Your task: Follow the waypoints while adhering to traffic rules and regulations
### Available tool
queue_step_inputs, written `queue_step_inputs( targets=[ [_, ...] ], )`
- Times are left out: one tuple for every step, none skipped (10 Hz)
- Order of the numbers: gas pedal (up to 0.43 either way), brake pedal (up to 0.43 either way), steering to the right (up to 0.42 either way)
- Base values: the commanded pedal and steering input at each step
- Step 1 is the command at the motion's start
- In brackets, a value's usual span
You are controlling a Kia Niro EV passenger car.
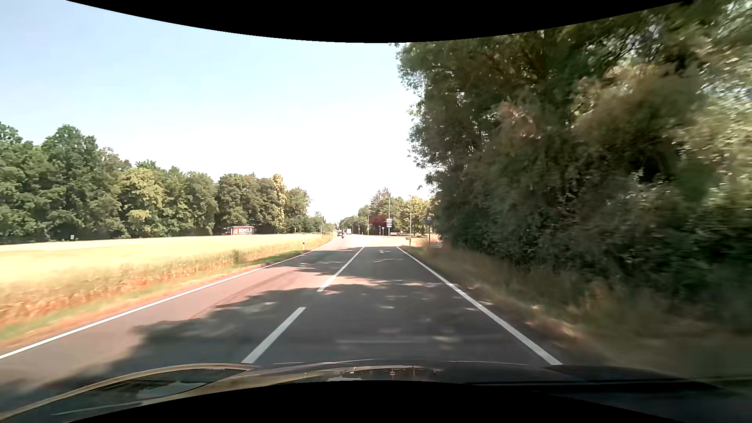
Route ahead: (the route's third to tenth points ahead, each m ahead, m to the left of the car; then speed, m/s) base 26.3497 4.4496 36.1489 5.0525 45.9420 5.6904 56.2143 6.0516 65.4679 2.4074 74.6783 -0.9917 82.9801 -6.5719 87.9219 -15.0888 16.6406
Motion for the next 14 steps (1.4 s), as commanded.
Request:
queue_step_inputs(
  targets=[
    [0.0, 0.049, -0.003],
    [0.0, 0.061, -0.003],
    [0.0, 0.085, -0.002],
    [0.0, 0.11, -0.001],
    [0.0, 0.134, -0.001],
    [0.0, 0.159, 0.0],
    [0.0, 0.177, 0.001],
    [0.0, 0.189, 0.002],
    [0.0, 0.207, 0.003],
    [0.0, 0.213, 0.004],
    [0.0, 0.22, 0.004],
    [0.0, 0.22, 0.004],
    [0.0, 0.226, 0.004],
    [0.0, 0.226, 0.005]
  ],
)
